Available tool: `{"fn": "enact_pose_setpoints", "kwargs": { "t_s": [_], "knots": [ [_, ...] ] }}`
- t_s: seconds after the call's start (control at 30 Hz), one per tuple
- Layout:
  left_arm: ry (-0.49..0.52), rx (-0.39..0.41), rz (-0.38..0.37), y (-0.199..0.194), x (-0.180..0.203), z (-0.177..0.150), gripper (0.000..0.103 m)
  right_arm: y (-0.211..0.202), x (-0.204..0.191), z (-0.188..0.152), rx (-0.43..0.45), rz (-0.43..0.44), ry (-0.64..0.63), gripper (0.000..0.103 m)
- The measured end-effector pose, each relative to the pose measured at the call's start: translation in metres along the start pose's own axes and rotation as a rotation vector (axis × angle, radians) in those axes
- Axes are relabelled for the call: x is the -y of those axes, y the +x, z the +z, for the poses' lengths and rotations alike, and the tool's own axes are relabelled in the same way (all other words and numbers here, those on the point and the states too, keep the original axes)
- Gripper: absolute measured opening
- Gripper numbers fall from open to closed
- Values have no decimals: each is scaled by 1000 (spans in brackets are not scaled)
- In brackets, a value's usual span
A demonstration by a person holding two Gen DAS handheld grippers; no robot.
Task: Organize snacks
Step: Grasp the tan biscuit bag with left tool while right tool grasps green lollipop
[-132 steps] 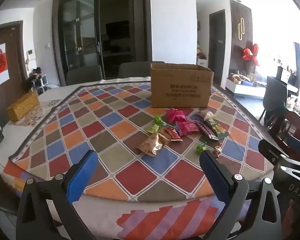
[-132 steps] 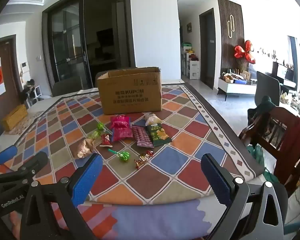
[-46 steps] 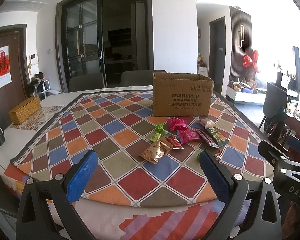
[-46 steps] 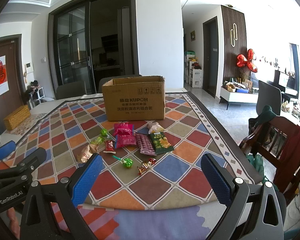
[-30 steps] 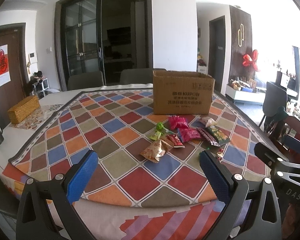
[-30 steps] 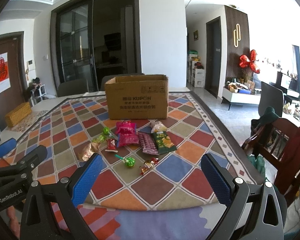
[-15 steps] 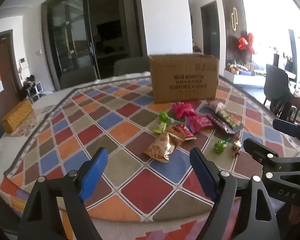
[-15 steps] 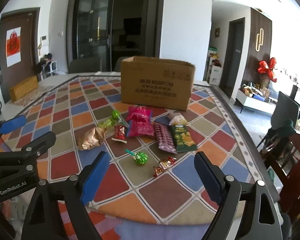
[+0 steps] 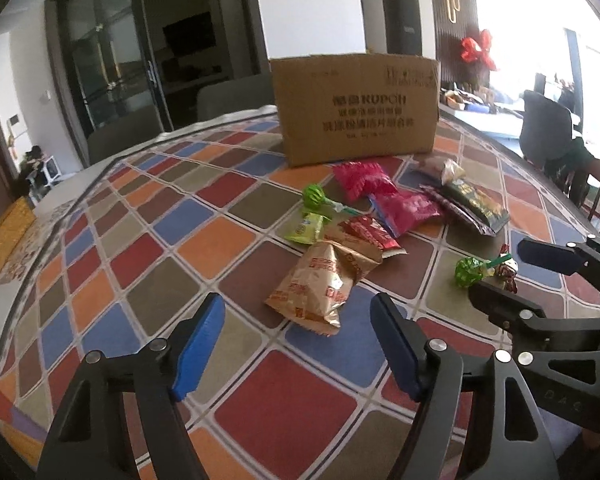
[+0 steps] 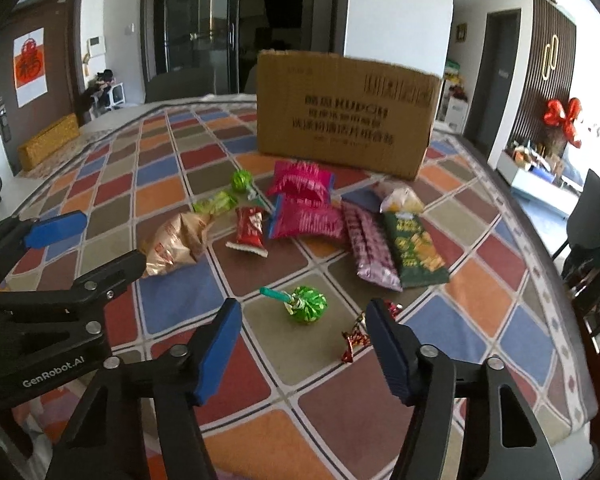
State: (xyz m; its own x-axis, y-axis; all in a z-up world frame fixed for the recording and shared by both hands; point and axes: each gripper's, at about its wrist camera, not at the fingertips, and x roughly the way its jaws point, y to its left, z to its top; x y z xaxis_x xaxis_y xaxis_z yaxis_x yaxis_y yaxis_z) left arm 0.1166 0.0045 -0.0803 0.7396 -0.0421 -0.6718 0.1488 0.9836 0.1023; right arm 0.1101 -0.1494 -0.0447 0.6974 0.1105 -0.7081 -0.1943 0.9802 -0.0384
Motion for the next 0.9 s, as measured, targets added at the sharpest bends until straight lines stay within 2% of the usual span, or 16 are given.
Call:
{"fn": "enact_pose_setpoints", "kwargs": {
  "t_s": [0.43,0.73,0.8,0.9],
  "knots": [
    [46,-45,-43,35,7,13,73,28,5,5,-80,45,25,52],
    [16,-90,-82,54,6,16,59,40,9,9,-114,54,57,44],
    [7,-99,-86,56,4,15,49,43,10,9,-120,62,62,40],
    [-14,-95,-104,55,1,17,43,46,10,10,-128,67,66,32]
  ]
}}
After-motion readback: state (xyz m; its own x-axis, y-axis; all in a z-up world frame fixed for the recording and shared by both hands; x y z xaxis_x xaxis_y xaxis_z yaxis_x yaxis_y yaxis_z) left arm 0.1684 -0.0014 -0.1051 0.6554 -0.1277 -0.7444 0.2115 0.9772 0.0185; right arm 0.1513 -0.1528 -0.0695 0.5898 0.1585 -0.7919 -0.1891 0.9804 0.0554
